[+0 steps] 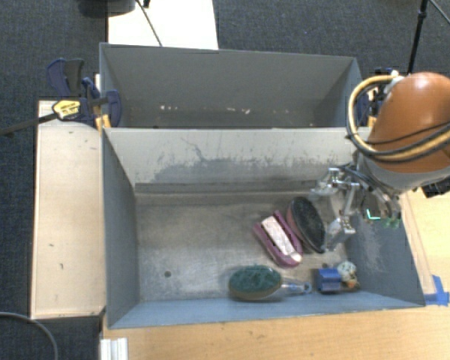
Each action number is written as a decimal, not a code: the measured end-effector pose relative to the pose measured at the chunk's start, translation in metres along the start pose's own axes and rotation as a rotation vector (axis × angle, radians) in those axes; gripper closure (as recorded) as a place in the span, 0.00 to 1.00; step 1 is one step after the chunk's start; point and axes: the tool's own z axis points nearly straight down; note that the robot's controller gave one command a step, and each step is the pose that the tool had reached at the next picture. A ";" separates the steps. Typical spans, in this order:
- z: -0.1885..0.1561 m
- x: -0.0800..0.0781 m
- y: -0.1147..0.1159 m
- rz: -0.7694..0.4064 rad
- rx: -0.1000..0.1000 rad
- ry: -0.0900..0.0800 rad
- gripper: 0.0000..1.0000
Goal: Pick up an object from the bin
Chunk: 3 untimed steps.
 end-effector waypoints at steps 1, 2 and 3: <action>0.116 -0.053 0.026 -0.170 0.002 -0.017 0.00; 0.134 -0.066 -0.026 -0.196 0.005 -0.017 0.00; 0.095 -0.057 0.051 -0.397 -0.001 -0.012 0.00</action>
Offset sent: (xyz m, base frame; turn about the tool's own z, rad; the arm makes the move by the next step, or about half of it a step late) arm 0.0526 0.0283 -0.1380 -0.1756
